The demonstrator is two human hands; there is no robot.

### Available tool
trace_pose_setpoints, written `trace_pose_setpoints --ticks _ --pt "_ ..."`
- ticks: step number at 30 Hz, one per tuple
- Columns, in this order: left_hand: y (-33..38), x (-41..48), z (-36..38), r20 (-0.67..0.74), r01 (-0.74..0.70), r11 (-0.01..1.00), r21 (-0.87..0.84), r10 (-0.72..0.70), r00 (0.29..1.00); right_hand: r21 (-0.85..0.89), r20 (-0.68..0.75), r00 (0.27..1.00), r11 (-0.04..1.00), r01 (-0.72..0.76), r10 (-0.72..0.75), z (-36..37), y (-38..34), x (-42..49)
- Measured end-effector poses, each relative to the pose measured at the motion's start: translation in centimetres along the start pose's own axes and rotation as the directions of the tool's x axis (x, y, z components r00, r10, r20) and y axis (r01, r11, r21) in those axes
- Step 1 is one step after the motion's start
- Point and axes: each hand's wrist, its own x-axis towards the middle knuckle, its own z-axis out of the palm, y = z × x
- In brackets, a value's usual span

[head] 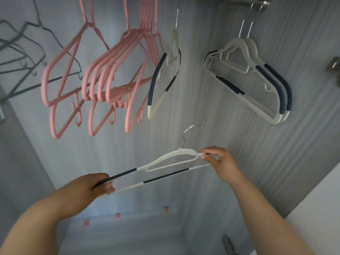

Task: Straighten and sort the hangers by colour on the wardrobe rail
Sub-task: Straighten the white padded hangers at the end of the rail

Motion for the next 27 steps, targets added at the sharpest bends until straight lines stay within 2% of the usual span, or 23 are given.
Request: trace_pose_setpoints --ticks 3,5,7,9,14,18,22,25,27 --pt "2.7 -2.1 1.2 -0.034 -0.054 0.989 -0.139 0.050 0.998 -0.016 -0.288 0.951 0.993 -0.119 0.110 2.2 -0.8 0.0" --pt "4.4 -2.6 2.7 -0.108 -0.090 0.995 -0.034 0.085 0.990 0.014 -0.349 0.923 0.986 -0.169 0.163 3.5 -2.8 -0.2" --pt "6.2 -2.8 3.9 -0.207 -0.096 0.990 0.100 0.115 0.972 0.159 -0.263 0.940 0.971 -0.179 0.217 4.8 -5.4 -0.6" --pt "7.8 -2.7 4.7 -0.265 -0.090 0.989 0.116 0.118 0.957 0.340 -0.118 0.966 0.923 -0.180 0.232 5.8 -8.0 -0.8" --pt "11.3 -2.0 6.6 -0.322 -0.123 0.987 0.101 0.149 0.935 0.438 0.090 0.975 0.872 -0.221 0.202 4.3 -11.7 0.4" --pt "13.4 -1.7 8.0 -0.363 -0.254 0.965 0.063 0.259 0.895 0.517 0.063 0.980 0.834 -0.194 0.189 2.8 -12.7 1.3" --pt "14.2 -1.2 9.1 -0.261 -0.502 0.853 -0.143 0.457 0.850 0.650 -0.029 0.980 0.748 -0.133 0.199 0.2 -13.3 2.7" --pt "15.5 -0.6 9.5 -0.284 -0.627 0.777 -0.055 0.589 0.756 0.683 -0.087 0.977 0.726 -0.084 0.195 -2.0 -13.9 4.1" --pt "17.0 0.1 9.5 -0.383 -0.658 0.753 -0.014 0.604 0.699 0.699 -0.086 0.976 0.710 -0.084 0.200 -3.4 -14.6 5.1"
